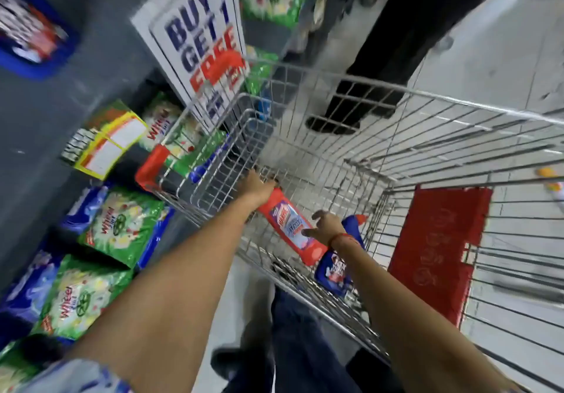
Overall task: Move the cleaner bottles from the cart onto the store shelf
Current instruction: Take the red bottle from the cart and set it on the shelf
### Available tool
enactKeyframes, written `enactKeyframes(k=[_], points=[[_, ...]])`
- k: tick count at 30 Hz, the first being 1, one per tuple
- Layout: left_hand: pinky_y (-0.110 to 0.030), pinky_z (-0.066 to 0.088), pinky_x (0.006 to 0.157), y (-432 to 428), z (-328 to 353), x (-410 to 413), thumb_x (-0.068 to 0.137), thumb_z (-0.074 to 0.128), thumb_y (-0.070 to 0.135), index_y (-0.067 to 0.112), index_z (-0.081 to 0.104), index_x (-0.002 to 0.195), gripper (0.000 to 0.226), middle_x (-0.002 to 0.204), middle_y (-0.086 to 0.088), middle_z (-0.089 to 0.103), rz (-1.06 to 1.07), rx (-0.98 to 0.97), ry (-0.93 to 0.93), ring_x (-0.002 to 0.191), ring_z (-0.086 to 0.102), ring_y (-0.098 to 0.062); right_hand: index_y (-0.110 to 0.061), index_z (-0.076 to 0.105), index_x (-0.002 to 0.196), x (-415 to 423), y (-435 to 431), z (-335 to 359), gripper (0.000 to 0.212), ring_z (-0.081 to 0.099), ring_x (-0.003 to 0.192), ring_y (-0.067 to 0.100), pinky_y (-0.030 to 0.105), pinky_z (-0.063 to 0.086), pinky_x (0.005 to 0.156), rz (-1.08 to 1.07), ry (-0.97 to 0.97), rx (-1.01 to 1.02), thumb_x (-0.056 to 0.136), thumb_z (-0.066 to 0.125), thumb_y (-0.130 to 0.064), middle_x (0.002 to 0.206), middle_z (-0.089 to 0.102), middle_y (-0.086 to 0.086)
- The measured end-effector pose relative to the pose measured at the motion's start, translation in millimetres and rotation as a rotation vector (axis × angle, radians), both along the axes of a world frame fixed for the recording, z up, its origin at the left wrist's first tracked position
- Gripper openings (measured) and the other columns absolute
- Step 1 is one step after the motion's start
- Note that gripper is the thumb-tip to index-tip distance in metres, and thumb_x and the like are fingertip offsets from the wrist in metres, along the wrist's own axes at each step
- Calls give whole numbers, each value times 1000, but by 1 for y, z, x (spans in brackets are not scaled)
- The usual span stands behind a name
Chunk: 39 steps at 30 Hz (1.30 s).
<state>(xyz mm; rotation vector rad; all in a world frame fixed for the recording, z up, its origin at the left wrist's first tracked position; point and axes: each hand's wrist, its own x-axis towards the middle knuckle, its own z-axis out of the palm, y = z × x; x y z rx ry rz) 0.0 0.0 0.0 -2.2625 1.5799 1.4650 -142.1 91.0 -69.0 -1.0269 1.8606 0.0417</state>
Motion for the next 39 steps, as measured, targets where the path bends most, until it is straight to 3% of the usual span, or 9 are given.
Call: enactKeyframes(k=[5,8,11,18,21,25,28,33,39], points=[[-32,53,67,-21,-90,-9,63,64,39,2,48,128,76,123,-19,62,229,280,142,81,67,-29,-7,32,132,10,12,-64,83,48,117,40,45,42,98,147,18,69,67,76,-33,130,45,21],[-21,46,41,-13,-114,-9,80,56,36,6,57,96,34,81,-9,66,291,369,152,44,60,-12,-10,31,129,12,18,-83,84,50,111,36,46,45,93,138,63,-7,63,76,-35,125,49,18],[-21,42,44,-10,-125,-12,88,52,35,15,50,68,28,56,0,60,349,371,177,38,56,-8,-7,34,123,13,22,-98,83,49,110,34,48,46,93,109,35,-42,57,80,-28,121,48,17],[-9,35,27,-17,-110,-13,87,56,23,16,44,64,27,27,5,52,419,350,290,20,46,-1,-14,37,107,6,19,-88,72,62,95,33,40,53,78,18,-87,-14,52,81,-31,108,64,11],[-10,42,38,-28,-95,-10,87,57,24,17,48,70,21,31,8,57,445,341,408,30,54,-1,-15,39,103,-1,13,-63,68,63,91,33,38,51,74,-37,-132,-73,54,81,-35,104,66,10],[-24,47,69,-43,-59,-14,83,61,36,15,61,100,27,71,1,71,504,280,604,72,60,-15,-12,47,105,0,-9,-15,78,64,93,30,39,53,78,-183,-189,-234,42,81,-43,105,68,10],[-30,51,78,-54,-19,-13,87,56,38,15,65,94,26,68,3,75,510,188,791,76,64,-15,-13,49,106,5,-29,26,71,65,93,30,42,54,80,-210,-241,-359,49,87,-32,105,69,9],[-32,54,82,-66,61,13,81,60,44,6,60,117,52,107,-11,69,484,-26,917,94,65,-24,-20,48,106,23,-51,90,73,66,92,22,48,56,81,-195,-370,-526,45,83,-39,106,67,3],[-22,56,60,-46,150,72,85,60,32,16,67,86,17,65,5,75,541,-274,973,60,69,-8,-23,47,110,75,-57,151,69,64,91,11,37,55,85,-72,-495,-624,54,86,-19,106,65,-2]])
